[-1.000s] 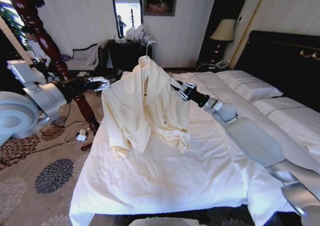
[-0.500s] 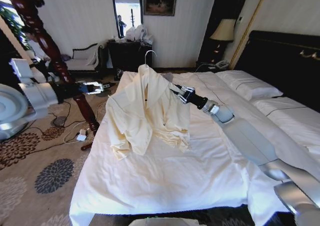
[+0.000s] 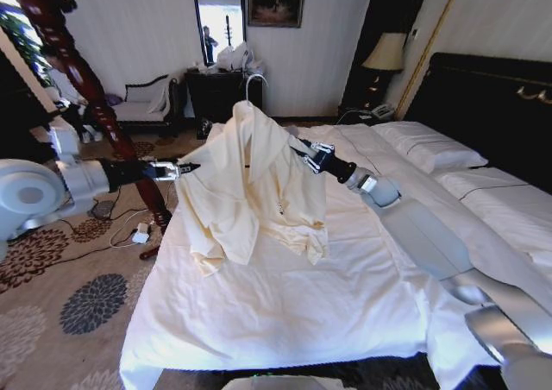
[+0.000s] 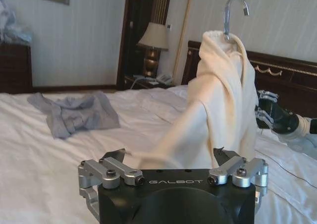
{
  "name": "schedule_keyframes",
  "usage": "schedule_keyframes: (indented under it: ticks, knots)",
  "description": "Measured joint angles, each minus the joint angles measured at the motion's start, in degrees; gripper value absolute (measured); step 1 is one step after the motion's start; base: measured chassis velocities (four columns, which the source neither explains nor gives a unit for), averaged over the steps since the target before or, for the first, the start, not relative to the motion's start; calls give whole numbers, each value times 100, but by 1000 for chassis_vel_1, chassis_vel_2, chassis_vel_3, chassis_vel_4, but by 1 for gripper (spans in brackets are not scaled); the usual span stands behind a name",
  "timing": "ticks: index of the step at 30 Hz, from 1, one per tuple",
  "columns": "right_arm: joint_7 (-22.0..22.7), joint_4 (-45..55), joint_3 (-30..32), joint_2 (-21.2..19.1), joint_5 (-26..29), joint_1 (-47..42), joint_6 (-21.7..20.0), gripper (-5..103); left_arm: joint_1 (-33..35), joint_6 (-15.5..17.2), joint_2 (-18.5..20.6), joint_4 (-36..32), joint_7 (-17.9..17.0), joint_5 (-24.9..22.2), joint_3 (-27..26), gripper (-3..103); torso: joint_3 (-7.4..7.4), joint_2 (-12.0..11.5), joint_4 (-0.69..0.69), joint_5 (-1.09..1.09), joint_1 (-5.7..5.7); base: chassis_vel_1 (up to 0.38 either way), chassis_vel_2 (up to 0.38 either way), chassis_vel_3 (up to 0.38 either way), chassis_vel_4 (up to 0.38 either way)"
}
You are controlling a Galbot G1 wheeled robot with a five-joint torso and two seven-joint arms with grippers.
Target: Pick up the clothes from the bed and hang them on the clothes hanger.
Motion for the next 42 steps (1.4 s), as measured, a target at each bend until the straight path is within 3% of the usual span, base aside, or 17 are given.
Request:
schedule_keyframes:
  ticks: [10, 13, 16, 18, 20, 24, 36, 39, 42]
  knots:
    - [-115, -15, -83, 157, -46, 119, 83, 18, -30, -57, 170, 6, 146, 15, 14, 93, 0, 0, -1, 1, 0, 0, 0, 0, 0]
    - [-120, -13, -83, 175, -87, 139, 106, 18, -13, -67, 219, -72, 200, 0, 46, 78, 0, 0, -1, 1, 0, 0, 0, 0, 0]
    - [-122, -7, -83, 173, -97, 140, 108, 18, -6, -108, 234, -107, 228, -1, 67, 73, 0, 0, -1, 2, 0, 0, 0, 0, 0]
    - [-123, 14, -81, 164, -105, 143, 113, 18, 2, -173, 233, -147, 269, -5, 80, 57, 0, 0, -2, 1, 0, 0, 0, 0, 0]
    - [-122, 20, -81, 162, -106, 144, 114, 18, 4, -187, 231, -153, 277, -5, 81, 57, 0, 0, -2, 1, 0, 0, 0, 0, 0]
    - [-100, 40, -87, 153, -107, 177, 113, 18, 34, -253, 184, -184, 387, 7, 91, 39, 0, 0, -1, 1, 0, 0, 0, 0, 0]
    - [80, 46, -137, 164, 70, 191, 53, 20, 70, -455, 100, -184, 433, 145, 113, 36, 0, 0, -1, 1, 0, 0, 0, 0, 0]
    - [121, 53, -165, 148, 318, 139, 6, 23, 58, -523, 94, -183, 452, 153, 114, 36, 0, 0, 0, 1, 0, 0, 0, 0, 0]
    - [62, 91, -171, 101, 505, 96, -57, 20, 45, -549, 94, -181, 480, 153, 112, 36, 0, 0, -1, 2, 0, 0, 0, 0, 0]
